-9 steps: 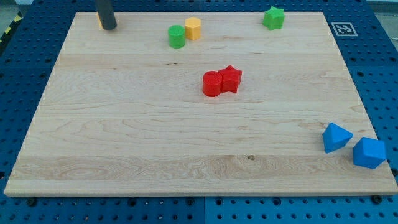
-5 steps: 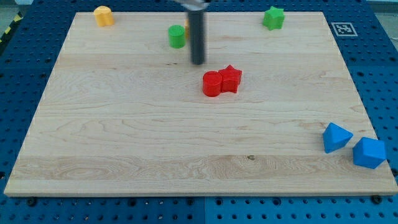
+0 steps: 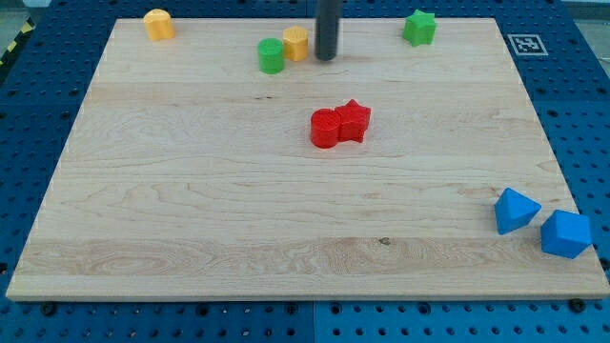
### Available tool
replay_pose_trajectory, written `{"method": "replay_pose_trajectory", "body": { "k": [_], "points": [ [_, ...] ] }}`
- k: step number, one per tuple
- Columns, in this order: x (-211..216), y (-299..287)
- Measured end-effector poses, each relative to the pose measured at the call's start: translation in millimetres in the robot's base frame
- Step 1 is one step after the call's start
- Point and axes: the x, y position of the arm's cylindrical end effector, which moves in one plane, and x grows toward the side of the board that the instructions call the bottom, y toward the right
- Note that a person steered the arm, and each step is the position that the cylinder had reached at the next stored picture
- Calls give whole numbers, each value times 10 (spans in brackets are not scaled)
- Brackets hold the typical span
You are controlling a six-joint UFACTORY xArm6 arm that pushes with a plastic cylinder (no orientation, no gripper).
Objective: Slide the yellow hexagon towards the yellow heart
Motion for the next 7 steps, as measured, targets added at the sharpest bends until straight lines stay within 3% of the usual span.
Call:
{"method": "replay_pose_trajectory", "body": {
  "k": [1,3,7],
  "points": [
    [-207,-151],
    [-220,-208],
    [-124,-1242]
  ]
}}
